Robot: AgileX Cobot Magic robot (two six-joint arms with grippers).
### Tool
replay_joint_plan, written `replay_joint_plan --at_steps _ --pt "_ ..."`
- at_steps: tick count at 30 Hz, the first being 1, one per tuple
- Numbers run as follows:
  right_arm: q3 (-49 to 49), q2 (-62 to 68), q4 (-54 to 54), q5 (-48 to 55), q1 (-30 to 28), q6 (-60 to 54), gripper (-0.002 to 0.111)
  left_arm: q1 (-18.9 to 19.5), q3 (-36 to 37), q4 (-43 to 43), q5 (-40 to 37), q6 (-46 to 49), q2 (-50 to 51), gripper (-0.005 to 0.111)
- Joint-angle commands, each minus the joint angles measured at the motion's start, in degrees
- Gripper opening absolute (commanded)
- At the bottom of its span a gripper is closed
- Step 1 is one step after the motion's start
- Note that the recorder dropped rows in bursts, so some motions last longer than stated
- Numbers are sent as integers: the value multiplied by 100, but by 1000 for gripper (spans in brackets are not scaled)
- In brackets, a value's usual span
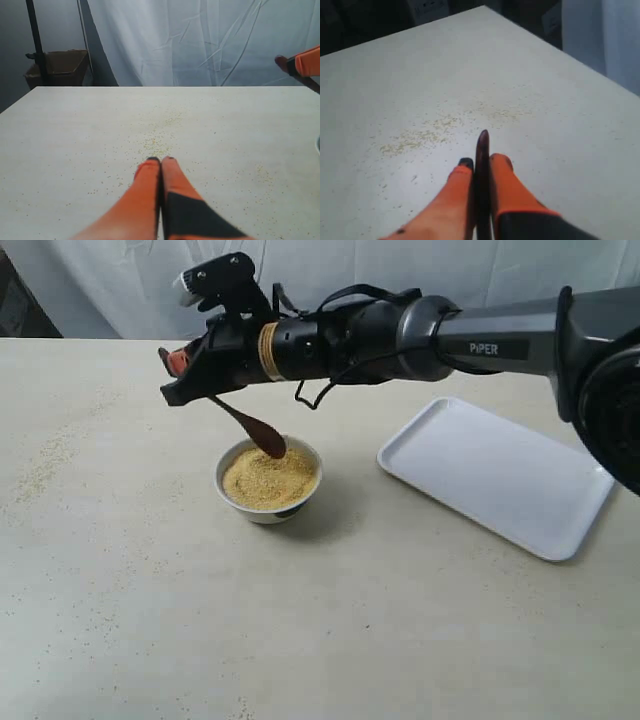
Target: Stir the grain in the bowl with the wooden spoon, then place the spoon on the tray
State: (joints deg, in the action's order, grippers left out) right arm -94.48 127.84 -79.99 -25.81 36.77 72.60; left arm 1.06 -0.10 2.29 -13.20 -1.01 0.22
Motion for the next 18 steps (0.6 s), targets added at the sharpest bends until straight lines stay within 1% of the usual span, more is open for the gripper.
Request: replay_joint_plan --at_steps 1,6,10,18 --pt "-14 -23 61 658 -16 -228 -1 22 10 8 32 -2 -22 0" --pt "-14 347 61 620 -16 -216 -1 22 10 8 32 -2 -22 0" --pt "-14 395 61 -31 56 175 -1 22 10 8 32 -2 -22 0" --pt "-14 -119 39 197 115 127 -1 22 10 8 32 -2 -22 0"
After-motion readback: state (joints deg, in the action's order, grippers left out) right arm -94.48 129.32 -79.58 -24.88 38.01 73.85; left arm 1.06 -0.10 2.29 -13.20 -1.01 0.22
